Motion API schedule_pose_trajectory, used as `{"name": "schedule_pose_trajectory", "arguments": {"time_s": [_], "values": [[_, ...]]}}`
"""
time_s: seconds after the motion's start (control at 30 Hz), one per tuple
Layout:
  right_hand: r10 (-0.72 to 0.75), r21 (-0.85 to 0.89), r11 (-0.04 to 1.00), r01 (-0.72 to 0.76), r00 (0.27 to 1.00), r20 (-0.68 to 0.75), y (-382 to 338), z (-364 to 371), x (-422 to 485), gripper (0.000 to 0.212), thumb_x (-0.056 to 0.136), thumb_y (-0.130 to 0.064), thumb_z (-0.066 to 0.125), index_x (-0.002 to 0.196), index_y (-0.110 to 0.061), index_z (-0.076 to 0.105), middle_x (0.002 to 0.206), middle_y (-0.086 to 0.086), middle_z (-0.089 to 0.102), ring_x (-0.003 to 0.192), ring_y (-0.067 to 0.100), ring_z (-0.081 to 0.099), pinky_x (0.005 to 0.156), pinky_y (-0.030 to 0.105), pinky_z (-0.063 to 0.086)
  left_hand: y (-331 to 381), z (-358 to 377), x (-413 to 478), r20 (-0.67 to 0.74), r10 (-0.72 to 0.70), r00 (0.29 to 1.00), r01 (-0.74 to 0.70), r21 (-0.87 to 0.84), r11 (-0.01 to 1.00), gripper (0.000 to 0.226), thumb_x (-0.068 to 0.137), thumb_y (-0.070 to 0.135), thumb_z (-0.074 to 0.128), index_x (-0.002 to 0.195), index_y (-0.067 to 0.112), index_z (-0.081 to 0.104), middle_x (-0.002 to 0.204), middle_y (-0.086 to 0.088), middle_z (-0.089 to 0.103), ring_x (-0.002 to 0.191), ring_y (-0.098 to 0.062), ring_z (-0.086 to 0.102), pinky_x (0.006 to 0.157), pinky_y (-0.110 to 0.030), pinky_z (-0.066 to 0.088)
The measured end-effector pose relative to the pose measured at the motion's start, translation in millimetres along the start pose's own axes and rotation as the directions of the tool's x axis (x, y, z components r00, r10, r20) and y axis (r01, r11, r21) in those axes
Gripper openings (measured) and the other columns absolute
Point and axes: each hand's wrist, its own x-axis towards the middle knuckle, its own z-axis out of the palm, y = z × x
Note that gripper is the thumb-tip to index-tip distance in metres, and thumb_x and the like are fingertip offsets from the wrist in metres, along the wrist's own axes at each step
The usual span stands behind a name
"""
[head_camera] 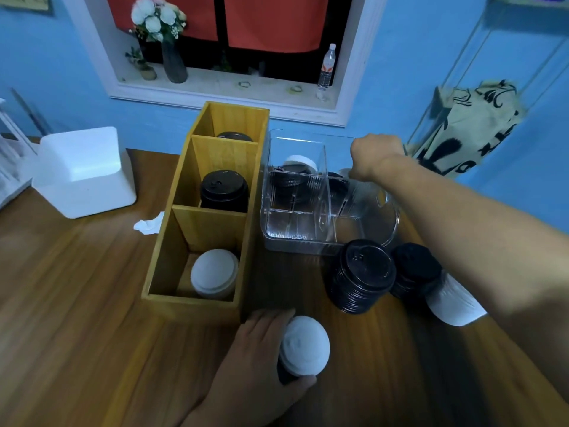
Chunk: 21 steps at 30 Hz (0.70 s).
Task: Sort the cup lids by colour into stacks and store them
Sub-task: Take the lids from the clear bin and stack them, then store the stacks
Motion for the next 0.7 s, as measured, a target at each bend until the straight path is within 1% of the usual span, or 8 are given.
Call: {"name": "schedule_pose_trajectory", "arguments": {"time_s": [0.13,0.27,0.33,0.4,0.47,0.5,0.6,0.7], "values": [[-0.017,-0.032,0.999,0.013,0.991,-0.129,-0.3,-7.0,-3.7,0.021,0.094,-0.028,0.061,0.083,-0.016,0.049,0.072,0.003,0.043,0.077,0.029,0.050,0.068,0.033,0.039,2.1,-2.1,0.2,0.017,-0.010,1.000,0.010,0.011,1.000,0.097,0.065,0.085,0.061,0.145,0.035,0.040,0.141,0.017,0.055,0.125,-0.003,0.047,0.106,-0.019,0.024],[-0.057,-0.008,0.998,0.058,0.944,-0.325,9.9,-29.0,-17.4,0.007,0.085,-0.005,0.056,0.084,-0.011,0.052,0.066,0.006,0.037,0.069,0.031,0.047,0.064,0.034,0.036,3.6,-3.4,1.4,-0.012,0.004,1.000,-0.004,0.009,1.000,0.094,0.066,0.082,0.064,0.144,0.032,0.042,0.140,0.015,0.056,0.125,-0.004,0.047,0.107,-0.019,0.025],[-0.045,0.094,0.991,0.097,0.893,-0.448,20.8,-39.6,-35.4,0.006,0.081,-0.004,0.054,0.082,-0.007,0.049,0.064,0.009,0.038,0.064,0.032,0.045,0.062,0.035,0.035,3.0,-4.3,1.3,-0.015,0.003,1.000,-0.003,0.003,1.000,0.095,0.068,0.082,0.064,0.145,0.032,0.041,0.141,0.014,0.055,0.127,-0.002,0.044,0.108,-0.020,0.026],[0.022,0.196,0.974,0.114,0.813,-0.581,31.1,-41.9,-69.2,0.006,0.081,-0.013,0.053,0.082,-0.007,0.051,0.070,0.015,0.050,0.062,0.035,0.048,0.058,0.035,0.033,4.7,-5.7,1.9,-0.010,0.004,1.000,-0.004,0.001,1.000,0.096,0.068,0.082,0.064,0.146,0.033,0.039,0.142,0.013,0.055,0.127,-0.001,0.042,0.107,-0.020,0.026],[0.089,0.290,0.946,0.149,0.739,-0.668,38.2,-30.8,-120.7,0.014,0.086,-0.027,0.051,0.083,-0.013,0.057,0.076,0.011,0.058,0.067,0.038,0.054,0.056,0.035,0.034,6.0,-6.7,2.5,-0.017,0.008,1.000,-0.008,-0.007,1.000,0.096,0.067,0.081,0.063,0.145,0.032,0.040,0.141,0.012,0.056,0.126,-0.003,0.042,0.105,-0.022,0.030],[0.121,0.351,0.918,0.185,0.712,-0.692,38.4,-21.6,-153.5,0.016,0.087,-0.030,0.053,0.080,-0.016,0.058,0.073,0.005,0.057,0.068,0.035,0.055,0.055,0.034,0.034,6.4,-7.2,2.8,-0.016,0.011,1.000,-0.011,-0.008,1.000,0.096,0.067,0.082,0.063,0.145,0.031,0.041,0.140,0.011,0.056,0.126,-0.003,0.042,0.104,-0.023,0.031],[0.142,0.472,0.817,0.332,0.677,-0.723,23.2,21.1,-253.5,0.020,0.091,-0.023,0.065,0.073,-0.017,0.063,0.065,-0.005,0.047,0.061,0.018,0.050,0.057,0.028,0.031,4.7,-7.5,3.0,0.011,0.031,0.999,-0.031,0.012,0.999,0.096,0.065,0.084,0.065,0.142,0.030,0.046,0.139,0.011,0.055,0.126,0.001,0.037,0.107,-0.025,0.031],[0.092,0.478,0.794,0.375,0.703,-0.705,6.8,91.2,-310.3,0.028,0.089,-0.019,0.071,0.063,-0.013,0.060,0.059,0.002,0.049,0.051,0.020,0.048,0.055,0.024,0.031,4.2,-7.2,3.4,0.042,0.049,0.998,-0.050,0.037,0.998,0.093,0.064,0.085,0.066,0.138,0.030,0.051,0.137,0.011,0.056,0.127,-0.008,0.045,0.107,-0.030,0.036]]}}
